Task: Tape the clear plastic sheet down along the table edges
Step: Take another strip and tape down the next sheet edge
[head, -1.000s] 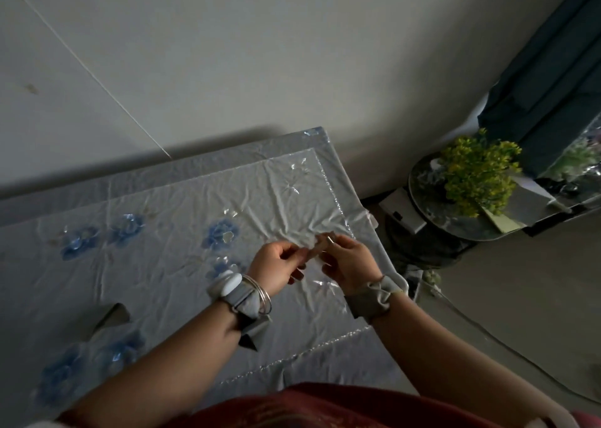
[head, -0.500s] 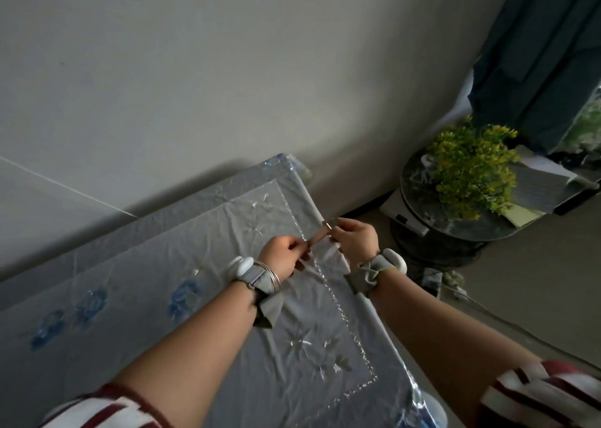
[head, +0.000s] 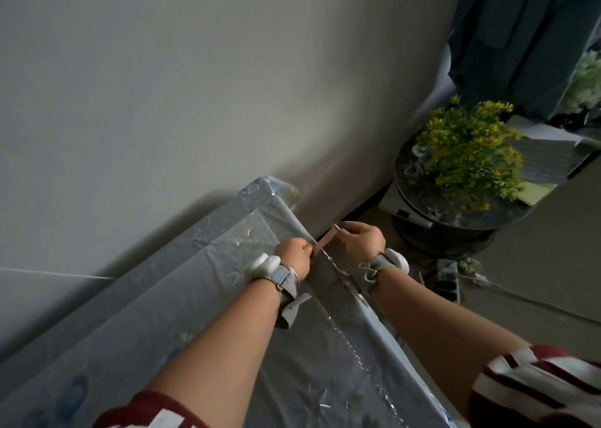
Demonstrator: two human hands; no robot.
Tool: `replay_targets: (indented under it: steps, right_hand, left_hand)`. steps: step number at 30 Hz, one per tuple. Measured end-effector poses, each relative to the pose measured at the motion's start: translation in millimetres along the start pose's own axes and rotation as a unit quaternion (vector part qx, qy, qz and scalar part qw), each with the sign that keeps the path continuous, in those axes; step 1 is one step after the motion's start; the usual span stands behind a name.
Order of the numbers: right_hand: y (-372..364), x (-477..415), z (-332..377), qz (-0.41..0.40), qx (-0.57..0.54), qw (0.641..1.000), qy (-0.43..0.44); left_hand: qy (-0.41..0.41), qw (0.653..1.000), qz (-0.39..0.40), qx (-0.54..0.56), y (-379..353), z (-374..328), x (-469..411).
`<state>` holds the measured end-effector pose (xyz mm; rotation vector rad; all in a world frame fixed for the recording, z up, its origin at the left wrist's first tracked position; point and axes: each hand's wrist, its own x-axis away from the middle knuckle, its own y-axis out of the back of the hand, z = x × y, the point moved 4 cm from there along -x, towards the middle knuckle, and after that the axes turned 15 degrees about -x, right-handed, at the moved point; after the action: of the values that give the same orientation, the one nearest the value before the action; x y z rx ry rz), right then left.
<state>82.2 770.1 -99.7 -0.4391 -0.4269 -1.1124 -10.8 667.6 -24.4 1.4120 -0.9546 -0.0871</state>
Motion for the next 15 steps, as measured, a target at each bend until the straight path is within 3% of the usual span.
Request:
replay_targets:
  steps: [7,15]
  right_hand:
    - [-5,-5,-17,-0.004,-0.002,1.000,-0.021]
    - [-8,-13,-28,0.004,-0.019,0.997,-0.080]
  left_hand:
    - [-0.011,0.993,0.036,-0.116,-3,1,-12]
    - [-0.011,0.985,-0.013,-0.173,-10,3,-14]
